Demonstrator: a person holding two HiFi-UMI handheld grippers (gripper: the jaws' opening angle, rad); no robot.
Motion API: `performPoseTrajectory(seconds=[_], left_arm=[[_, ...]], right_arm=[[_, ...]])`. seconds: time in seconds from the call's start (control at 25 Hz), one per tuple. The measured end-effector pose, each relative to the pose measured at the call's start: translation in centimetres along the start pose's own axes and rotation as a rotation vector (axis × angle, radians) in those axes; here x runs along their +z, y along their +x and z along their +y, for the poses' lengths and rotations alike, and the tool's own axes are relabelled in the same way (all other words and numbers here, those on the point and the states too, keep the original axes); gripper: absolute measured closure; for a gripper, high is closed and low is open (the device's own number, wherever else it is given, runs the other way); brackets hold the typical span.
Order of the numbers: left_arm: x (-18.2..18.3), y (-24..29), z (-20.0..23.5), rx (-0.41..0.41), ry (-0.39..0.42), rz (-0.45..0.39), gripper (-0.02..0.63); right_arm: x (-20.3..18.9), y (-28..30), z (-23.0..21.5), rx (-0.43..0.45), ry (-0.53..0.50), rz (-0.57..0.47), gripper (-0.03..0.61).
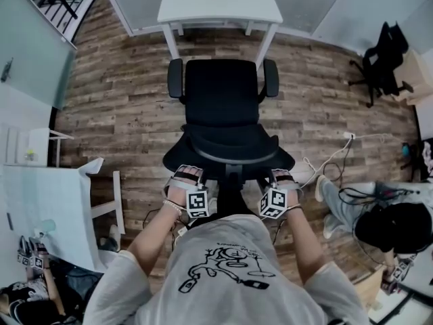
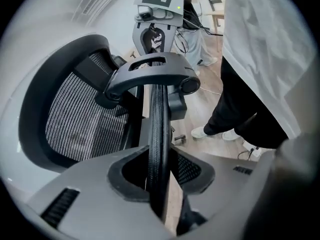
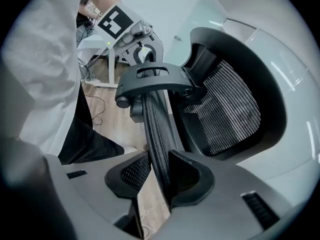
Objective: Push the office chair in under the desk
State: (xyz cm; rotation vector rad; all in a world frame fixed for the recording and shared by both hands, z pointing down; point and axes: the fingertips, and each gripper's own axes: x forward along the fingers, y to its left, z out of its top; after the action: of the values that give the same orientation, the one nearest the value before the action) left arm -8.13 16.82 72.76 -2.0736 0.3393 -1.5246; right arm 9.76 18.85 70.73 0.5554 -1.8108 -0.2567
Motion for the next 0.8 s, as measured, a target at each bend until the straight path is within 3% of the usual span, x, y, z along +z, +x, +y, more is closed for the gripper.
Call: performPoseTrajectory(seconds=[0.8], left_arm=[[-0.6, 1.7, 2.3, -0.069, -0.046, -0.032, 0.491]], right_arm=[[0.2, 1.8, -2.9, 0.011, -0.028, -0.018, 0.443]])
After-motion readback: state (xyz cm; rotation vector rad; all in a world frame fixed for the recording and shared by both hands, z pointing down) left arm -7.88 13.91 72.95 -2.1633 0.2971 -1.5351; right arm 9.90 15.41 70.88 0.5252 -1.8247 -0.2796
